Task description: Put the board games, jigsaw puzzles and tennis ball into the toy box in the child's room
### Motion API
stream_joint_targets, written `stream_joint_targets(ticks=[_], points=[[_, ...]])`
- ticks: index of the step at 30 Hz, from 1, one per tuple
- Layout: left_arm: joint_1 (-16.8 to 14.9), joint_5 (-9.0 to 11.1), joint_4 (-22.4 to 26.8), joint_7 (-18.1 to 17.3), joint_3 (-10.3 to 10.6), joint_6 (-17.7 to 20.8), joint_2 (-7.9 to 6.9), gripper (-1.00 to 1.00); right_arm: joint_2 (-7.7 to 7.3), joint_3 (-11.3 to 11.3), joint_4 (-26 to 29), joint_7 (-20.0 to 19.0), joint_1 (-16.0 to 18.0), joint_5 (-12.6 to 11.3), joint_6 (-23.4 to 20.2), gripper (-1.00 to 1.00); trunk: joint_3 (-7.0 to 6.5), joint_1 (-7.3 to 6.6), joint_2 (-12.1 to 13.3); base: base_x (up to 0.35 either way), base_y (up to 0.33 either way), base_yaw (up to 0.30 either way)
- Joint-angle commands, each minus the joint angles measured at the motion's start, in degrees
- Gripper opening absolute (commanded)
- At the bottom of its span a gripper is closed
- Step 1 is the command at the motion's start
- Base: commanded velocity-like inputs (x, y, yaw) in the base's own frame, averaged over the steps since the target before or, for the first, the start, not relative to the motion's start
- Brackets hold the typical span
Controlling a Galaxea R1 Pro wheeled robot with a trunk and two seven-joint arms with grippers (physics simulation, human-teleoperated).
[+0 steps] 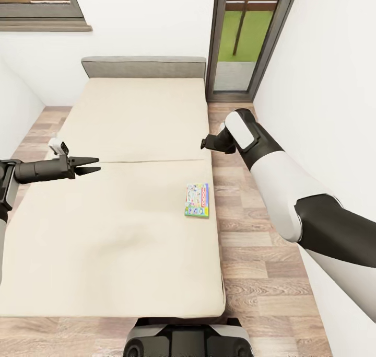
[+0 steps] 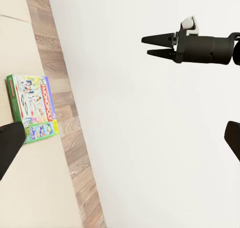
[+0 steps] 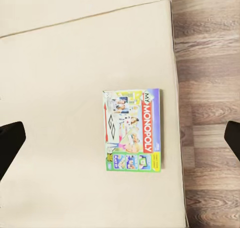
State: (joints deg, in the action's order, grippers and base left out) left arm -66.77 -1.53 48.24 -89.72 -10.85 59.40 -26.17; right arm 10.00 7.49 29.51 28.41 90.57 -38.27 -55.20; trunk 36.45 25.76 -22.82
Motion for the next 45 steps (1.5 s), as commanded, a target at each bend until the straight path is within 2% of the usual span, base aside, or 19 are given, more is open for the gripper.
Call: stream_joint_targets(ticks=[1, 16, 45], points=[[0.0, -0.2, 0.0, -0.3, 0.0, 0.6, -0.01, 1.00, 0.00, 0.2, 0.0, 0.5, 0.1, -0.5, -0.1, 1.00, 0.17, 0.03, -0.1, 0.000, 0.083, 0.000], [0.0, -0.1, 0.0, -0.3, -0.1, 0.6, -0.81, 1.00, 0.00, 0.2, 0.0, 0.4, 0.1, -0.5, -0.2, 1.00, 1.59, 0.03, -0.1, 0.000, 0.016, 0.000], [-0.1, -0.1, 0.0, -0.3, -0.2, 0.6, -1.04, 1.00, 0.00, 0.2, 0.0, 0.4, 0.1, -0.4, 0.0, 1.00, 4.33, 0.03, -0.1, 0.000, 0.048, 0.000]])
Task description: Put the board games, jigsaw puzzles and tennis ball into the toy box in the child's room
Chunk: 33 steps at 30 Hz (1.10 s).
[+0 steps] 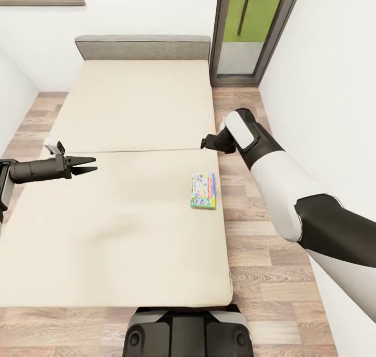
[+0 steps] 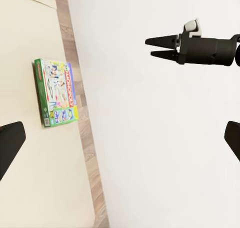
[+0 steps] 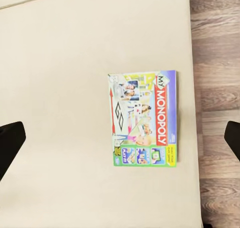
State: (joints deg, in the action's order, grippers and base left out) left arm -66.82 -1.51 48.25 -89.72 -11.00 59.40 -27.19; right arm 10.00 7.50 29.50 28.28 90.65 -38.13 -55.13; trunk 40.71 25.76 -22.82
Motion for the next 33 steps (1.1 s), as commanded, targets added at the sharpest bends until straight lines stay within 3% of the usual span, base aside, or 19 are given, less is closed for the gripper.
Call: stream_joint_targets(ticks=[1, 5, 13, 23, 33], points=[[0.0, -0.1, 0.0, -0.3, -0.1, 0.6, -0.25, 1.00, 0.00, 0.1, 0.0, 0.6, 0.0, -0.5, 0.0, 1.00, 0.17, 0.03, -0.1, 0.000, 0.004, 0.000], [-0.2, 0.1, 0.2, -0.3, -0.3, 0.6, -1.28, 1.00, 0.00, 0.1, 0.1, 0.6, 0.1, -0.5, 0.1, 1.00, 0.55, 0.03, -0.1, 0.000, 0.002, 0.000], [-1.2, 0.2, 0.3, -0.3, -0.2, 0.6, -1.82, 1.00, 0.00, 0.2, 0.1, 0.5, 0.2, -0.6, 2.5, 1.00, 1.30, 0.03, -0.1, 0.000, 0.000, 0.000], [-1.8, 0.4, 0.4, -0.3, -0.3, 0.6, -3.20, 1.00, 0.00, 0.2, 0.1, 0.5, 2.4, -0.6, 3.1, 1.00, 2.25, 0.03, -0.1, 0.000, 0.000, 0.000], [-6.0, 0.5, 0.4, -0.3, -0.3, 0.6, -4.08, 1.00, 0.00, 0.2, 0.1, 0.5, 3.2, -0.4, 3.3, 1.00, 3.19, 0.03, -0.1, 0.000, 0.000, 0.000]])
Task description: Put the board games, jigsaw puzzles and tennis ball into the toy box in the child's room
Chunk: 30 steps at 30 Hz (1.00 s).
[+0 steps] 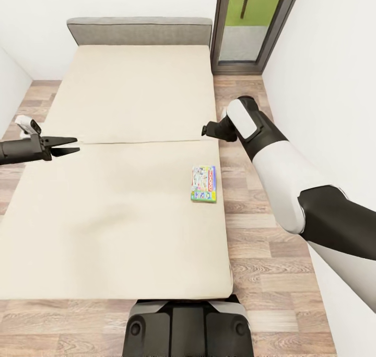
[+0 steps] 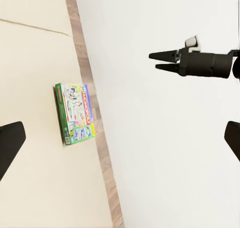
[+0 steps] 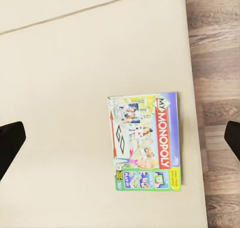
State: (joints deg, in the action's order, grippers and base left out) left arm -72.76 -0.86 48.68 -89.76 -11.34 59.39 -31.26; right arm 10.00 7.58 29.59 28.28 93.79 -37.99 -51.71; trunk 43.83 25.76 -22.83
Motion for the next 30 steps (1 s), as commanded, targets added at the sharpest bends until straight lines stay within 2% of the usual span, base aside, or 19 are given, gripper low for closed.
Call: stream_joint_targets(ticks=[1, 8, 30], points=[[-0.4, -0.1, 0.0, -0.2, 0.0, 0.6, -0.04, 1.00, 0.00, 0.2, 0.0, 0.5, 0.0, -0.5, -0.1, 1.00, 0.17, 0.03, -0.1, 0.000, 0.000, 0.000], [-1.6, -0.1, 0.0, -0.2, 0.3, 0.6, -0.08, 1.00, 0.00, 0.2, 0.0, 0.5, 0.1, -0.5, -0.1, 1.00, 0.83, 0.03, -0.1, 0.000, 0.000, 0.000], [-1.8, -0.3, 0.0, -0.2, 0.4, 0.6, -0.12, 1.00, 0.00, 0.2, 0.0, 0.5, 0.1, -0.5, -0.1, 1.00, 2.91, 0.03, -0.1, -0.021, 0.032, 0.000]])
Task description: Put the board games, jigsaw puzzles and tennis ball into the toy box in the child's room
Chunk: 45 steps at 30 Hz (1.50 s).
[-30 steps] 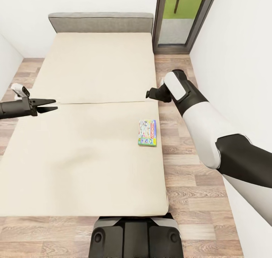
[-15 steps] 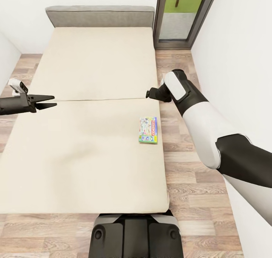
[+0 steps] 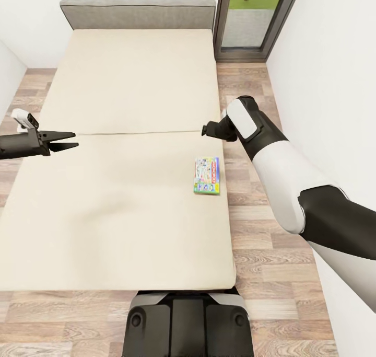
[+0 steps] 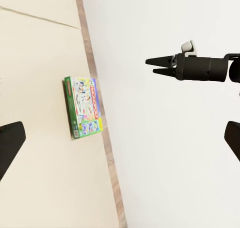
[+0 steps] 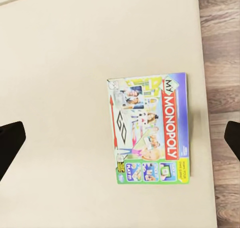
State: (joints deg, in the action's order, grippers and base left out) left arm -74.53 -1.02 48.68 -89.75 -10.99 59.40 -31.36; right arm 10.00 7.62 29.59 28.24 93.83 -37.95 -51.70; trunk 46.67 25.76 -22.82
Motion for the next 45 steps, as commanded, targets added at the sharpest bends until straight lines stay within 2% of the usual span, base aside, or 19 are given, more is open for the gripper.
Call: stream_joint_targets(ticks=[1, 22, 30, 34, 37, 45], points=[[0.0, -0.1, 0.0, -0.3, 0.0, 0.6, -0.02, 1.00, 0.00, 0.2, 0.0, 0.5, 0.0, -0.5, -0.1, 1.00, 0.16, 0.03, -0.1, -0.001, 0.002, 0.000], [-0.1, -0.4, 0.0, -0.3, 0.0, 0.6, -0.02, 1.00, 0.00, 0.3, 1.2, 0.5, 0.0, -0.6, 1.7, 1.00, 2.13, 0.03, -0.1, 0.000, 0.000, 0.000], [0.0, -0.4, 0.0, -0.3, 0.0, 0.6, 0.00, 1.00, 0.00, 0.3, 1.3, 0.5, 0.0, -0.6, 1.8, 1.00, 2.36, 0.03, -0.1, -0.025, 0.000, 0.000], [-0.9, -1.6, -1.3, 0.5, -0.5, 0.6, 1.30, 1.00, 0.00, -1.0, 2.6, -0.2, -1.3, 0.2, 3.1, 1.00, 2.36, 0.03, -0.1, 0.000, 0.000, 0.000], [-0.8, -1.6, -2.2, 0.5, -0.5, 0.6, 2.24, 1.00, 0.00, -1.6, 2.5, -0.2, -2.2, 0.0, 3.2, 1.00, 2.36, 0.03, -0.1, 0.000, 0.000, 0.000], [-1.0, -1.5, -3.6, -0.1, -0.4, 0.6, 1.55, 1.00, -1.01, 0.5, 5.0, -0.9, -2.1, 0.0, 5.7, 1.00, 2.36, 0.03, -0.1, 0.000, 0.000, 0.000]])
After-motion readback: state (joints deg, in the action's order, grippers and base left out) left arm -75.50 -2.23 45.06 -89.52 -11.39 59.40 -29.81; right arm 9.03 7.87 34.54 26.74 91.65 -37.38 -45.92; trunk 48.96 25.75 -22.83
